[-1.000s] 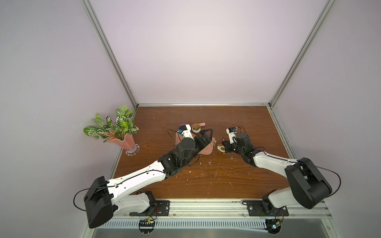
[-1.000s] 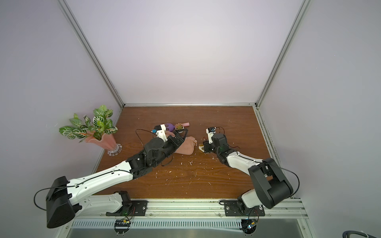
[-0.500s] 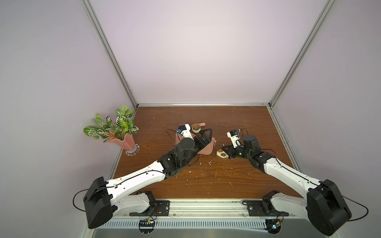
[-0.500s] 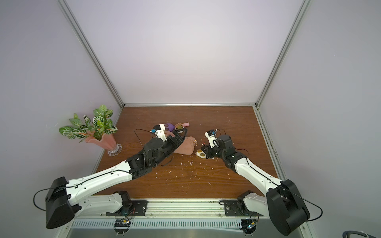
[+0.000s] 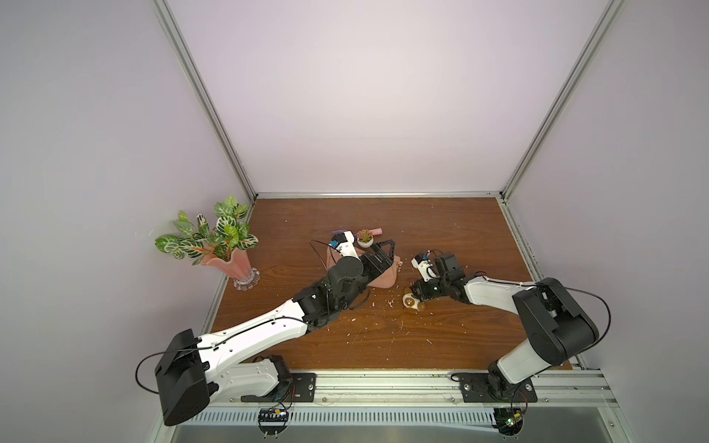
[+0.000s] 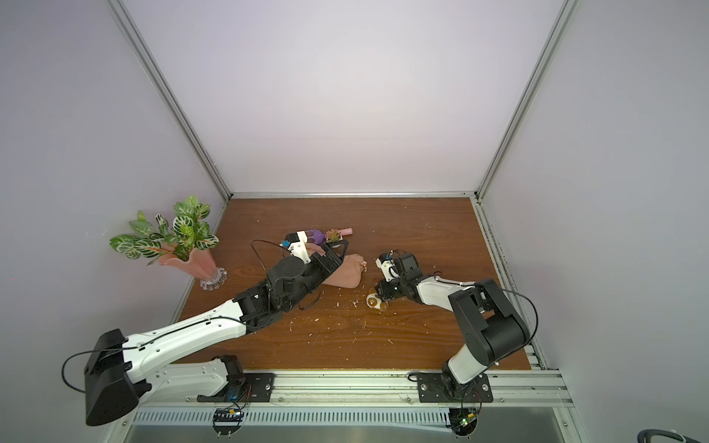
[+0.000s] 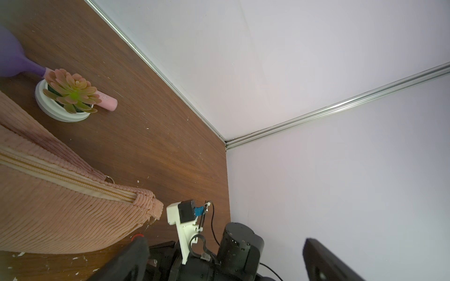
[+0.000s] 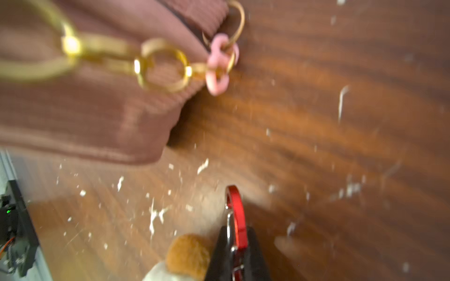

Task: Remove the decoration from the bag
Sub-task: Place the decoration item at the center of the board, then reset both arms

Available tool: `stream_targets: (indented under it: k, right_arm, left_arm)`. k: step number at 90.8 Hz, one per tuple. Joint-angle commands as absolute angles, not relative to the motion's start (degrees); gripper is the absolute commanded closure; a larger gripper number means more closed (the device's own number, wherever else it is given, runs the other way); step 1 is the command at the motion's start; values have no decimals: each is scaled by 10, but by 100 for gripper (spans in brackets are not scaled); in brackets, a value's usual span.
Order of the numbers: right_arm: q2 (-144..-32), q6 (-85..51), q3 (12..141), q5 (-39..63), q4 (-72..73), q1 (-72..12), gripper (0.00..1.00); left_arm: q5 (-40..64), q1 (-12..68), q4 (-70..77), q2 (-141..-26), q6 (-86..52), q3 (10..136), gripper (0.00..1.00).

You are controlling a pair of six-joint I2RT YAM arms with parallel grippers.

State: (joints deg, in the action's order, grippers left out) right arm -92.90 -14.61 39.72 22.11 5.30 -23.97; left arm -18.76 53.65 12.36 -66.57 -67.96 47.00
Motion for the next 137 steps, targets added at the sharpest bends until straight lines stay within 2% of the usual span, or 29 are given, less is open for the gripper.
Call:
stream_targets:
  k: [1, 23, 31, 36, 47, 60, 91, 101, 128, 134, 137]
  right_arm:
    - [-952, -133, 421, 188, 86, -231, 100]
    - [-959, -144, 421, 143, 108, -223, 100]
    - [-948, -143, 420, 133, 110, -223, 96]
    - [-941, -144, 421, 126, 109, -222, 90]
    - [-935, -141, 427, 124, 103, -220, 61]
    - [-917, -140, 431, 118, 98, -218, 46]
    - [-796, -154, 401, 140, 72, -219, 31]
    - [-759, -158, 375, 147, 60, -232, 29]
    - [-650, -188, 277, 90, 62, -283, 27]
    - [-615, -193, 260, 64, 67, -283, 19]
    - [-594, -193, 256, 47, 67, -282, 7]
  left_arm:
    - [-197, 532, 114, -656, -670, 474, 0]
    - [-196, 532, 115, -658, -671, 473, 0]
    - [-196, 532, 115, -659, -670, 473, 0]
    - [-196, 531, 115, -659, -669, 473, 0]
    - [-196, 532, 115, -662, -669, 473, 0]
    - [-196, 531, 115, -660, -668, 472, 0]
    - [-213, 532, 115, -657, -646, 473, 0]
    - [-225, 531, 115, -656, -631, 473, 0]
    - [-296, 531, 67, -644, -546, 508, 0]
    - [-344, 530, 41, -632, -510, 521, 0]
    - [-371, 529, 30, -624, -490, 525, 0]
